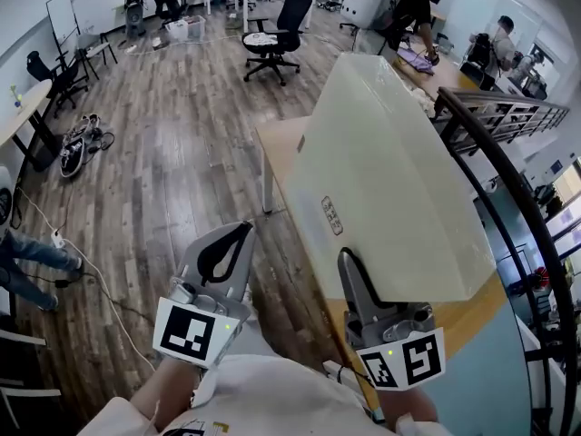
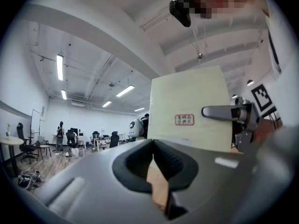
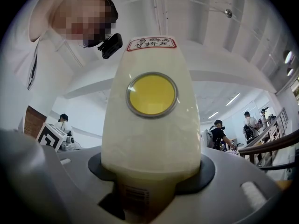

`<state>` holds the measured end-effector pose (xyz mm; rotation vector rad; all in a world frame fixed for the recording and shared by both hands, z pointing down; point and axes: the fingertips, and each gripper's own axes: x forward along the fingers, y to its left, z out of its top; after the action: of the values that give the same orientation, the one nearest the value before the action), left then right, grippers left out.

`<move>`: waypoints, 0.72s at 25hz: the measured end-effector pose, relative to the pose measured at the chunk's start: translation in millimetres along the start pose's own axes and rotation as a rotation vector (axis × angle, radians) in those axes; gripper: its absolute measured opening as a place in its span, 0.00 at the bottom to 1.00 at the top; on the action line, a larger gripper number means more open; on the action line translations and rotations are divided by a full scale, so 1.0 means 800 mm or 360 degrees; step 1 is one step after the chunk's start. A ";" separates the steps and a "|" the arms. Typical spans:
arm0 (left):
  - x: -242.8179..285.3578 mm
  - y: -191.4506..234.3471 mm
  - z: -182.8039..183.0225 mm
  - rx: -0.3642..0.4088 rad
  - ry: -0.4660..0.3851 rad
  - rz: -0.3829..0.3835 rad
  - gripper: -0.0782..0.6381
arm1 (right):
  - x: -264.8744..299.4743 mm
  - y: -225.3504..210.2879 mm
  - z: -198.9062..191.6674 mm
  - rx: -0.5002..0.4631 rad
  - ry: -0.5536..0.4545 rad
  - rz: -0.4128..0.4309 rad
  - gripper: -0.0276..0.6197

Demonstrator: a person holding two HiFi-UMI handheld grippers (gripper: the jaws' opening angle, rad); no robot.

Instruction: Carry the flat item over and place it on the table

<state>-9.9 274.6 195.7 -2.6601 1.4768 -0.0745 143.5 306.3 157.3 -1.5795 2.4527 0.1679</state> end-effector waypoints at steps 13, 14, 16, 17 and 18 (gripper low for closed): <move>0.176 0.206 -0.025 -0.0100 0.0055 -0.0072 0.11 | 0.257 -0.026 -0.054 -0.0009 0.0080 -0.0086 0.53; 0.190 0.221 -0.024 -0.0104 0.0050 -0.0085 0.11 | 0.277 -0.028 -0.059 -0.0007 0.0091 -0.0100 0.53; 0.213 0.251 -0.025 -0.0101 0.0047 -0.0105 0.11 | 0.314 -0.031 -0.068 -0.0004 0.0105 -0.0123 0.53; 0.224 0.265 -0.025 -0.0103 0.0046 -0.0113 0.11 | 0.332 -0.033 -0.070 -0.0004 0.0107 -0.0132 0.53; 0.236 0.278 -0.025 -0.0106 0.0046 -0.0119 0.11 | 0.350 -0.034 -0.072 -0.0005 0.0107 -0.0139 0.53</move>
<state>-99.6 -3.8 190.0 -2.7782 1.4119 -0.0706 49.9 34.8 145.2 -1.7167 2.4282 0.1055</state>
